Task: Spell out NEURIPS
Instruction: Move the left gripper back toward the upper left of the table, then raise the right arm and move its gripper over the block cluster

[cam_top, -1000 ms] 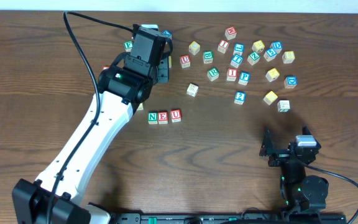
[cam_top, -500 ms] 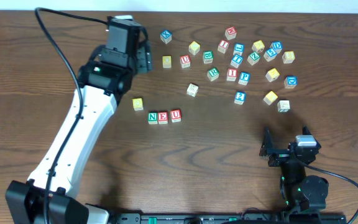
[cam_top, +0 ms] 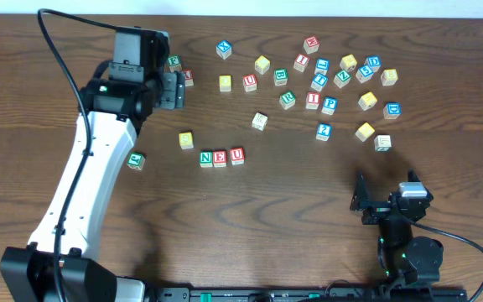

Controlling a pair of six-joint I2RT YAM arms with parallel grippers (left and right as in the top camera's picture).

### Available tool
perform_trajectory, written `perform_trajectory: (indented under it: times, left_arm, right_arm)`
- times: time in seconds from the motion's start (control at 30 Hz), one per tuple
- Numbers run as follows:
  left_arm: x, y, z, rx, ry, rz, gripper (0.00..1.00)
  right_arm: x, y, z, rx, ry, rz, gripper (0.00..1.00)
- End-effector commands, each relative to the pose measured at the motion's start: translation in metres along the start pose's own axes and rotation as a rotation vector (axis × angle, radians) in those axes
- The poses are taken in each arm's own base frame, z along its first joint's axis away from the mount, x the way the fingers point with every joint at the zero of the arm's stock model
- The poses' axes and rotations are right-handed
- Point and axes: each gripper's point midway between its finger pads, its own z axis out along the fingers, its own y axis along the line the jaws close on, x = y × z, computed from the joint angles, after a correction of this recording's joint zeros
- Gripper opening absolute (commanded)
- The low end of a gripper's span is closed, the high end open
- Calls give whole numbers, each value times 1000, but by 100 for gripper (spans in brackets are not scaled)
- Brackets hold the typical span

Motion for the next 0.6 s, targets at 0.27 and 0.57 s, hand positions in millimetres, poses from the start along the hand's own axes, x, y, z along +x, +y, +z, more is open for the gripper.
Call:
perform_trajectory:
  times: [0.27, 0.57]
  left_arm:
    - [-8, 11, -7, 137, -29, -10, 82]
    - [-8, 17, -7, 131, -29, -21, 97]
  right_arm:
    - [-12, 12, -1, -76, -49, 61, 99]
    - [-18, 11, 2, -67, 53, -9, 99]
